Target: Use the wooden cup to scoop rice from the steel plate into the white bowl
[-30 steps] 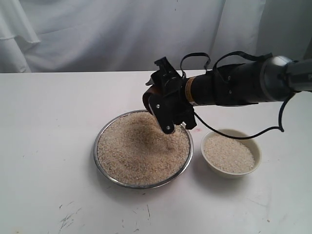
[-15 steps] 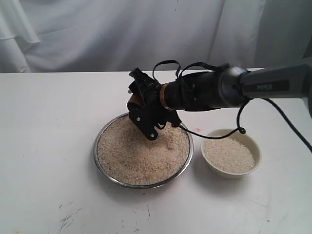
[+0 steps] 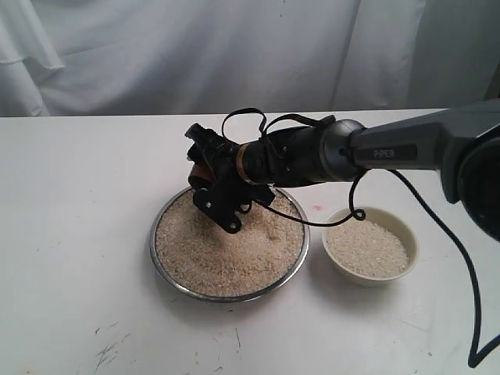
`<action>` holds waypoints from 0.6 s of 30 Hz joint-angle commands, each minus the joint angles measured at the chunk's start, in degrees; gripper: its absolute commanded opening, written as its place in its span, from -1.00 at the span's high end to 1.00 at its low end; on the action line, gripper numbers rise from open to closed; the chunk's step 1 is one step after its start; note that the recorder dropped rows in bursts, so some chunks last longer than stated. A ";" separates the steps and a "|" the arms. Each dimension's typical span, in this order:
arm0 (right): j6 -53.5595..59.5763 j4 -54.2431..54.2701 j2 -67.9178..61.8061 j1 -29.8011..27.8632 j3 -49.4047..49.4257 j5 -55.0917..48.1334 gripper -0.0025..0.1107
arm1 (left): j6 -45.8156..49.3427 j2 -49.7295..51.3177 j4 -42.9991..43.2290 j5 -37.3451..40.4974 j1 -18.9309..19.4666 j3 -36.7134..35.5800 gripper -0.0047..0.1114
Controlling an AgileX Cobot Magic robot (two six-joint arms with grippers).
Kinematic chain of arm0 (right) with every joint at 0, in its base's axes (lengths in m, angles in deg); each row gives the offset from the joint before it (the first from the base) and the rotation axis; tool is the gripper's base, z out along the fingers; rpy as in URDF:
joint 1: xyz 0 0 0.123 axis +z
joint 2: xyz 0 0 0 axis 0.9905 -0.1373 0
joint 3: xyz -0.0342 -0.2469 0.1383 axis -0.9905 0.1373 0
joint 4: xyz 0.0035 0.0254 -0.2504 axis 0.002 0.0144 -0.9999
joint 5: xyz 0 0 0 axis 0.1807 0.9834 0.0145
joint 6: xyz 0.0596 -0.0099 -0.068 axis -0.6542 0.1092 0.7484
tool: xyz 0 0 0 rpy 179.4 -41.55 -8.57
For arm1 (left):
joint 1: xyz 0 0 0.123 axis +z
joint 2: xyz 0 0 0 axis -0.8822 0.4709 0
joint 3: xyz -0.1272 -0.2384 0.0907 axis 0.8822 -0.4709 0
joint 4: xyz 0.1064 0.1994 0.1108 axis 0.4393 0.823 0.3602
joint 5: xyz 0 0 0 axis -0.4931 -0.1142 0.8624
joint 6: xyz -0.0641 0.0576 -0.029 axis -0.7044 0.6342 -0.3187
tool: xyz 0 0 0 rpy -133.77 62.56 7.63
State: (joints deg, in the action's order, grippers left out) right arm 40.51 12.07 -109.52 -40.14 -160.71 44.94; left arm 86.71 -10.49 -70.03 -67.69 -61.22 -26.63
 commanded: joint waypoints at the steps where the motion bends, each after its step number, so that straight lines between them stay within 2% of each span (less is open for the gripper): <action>1: 1.15 0.01 -1.08 0.55 -1.09 -0.15 0.96 | -0.18 -0.29 -0.04 -0.36 -0.09 -0.26 0.92; 8: 1.27 0.01 -1.12 1.23 -0.63 -0.02 0.96 | -0.18 -0.29 -0.04 -0.36 -0.09 -0.26 0.92; 18: 1.27 1.64 -1.12 1.23 5.76 -0.23 0.96 | -0.18 -0.29 -0.04 -0.36 -0.09 -0.26 0.92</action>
State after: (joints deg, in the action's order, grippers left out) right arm 41.57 12.29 -109.93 -39.25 -157.07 45.04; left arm 86.71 -10.49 -70.03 -67.69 -61.22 -26.63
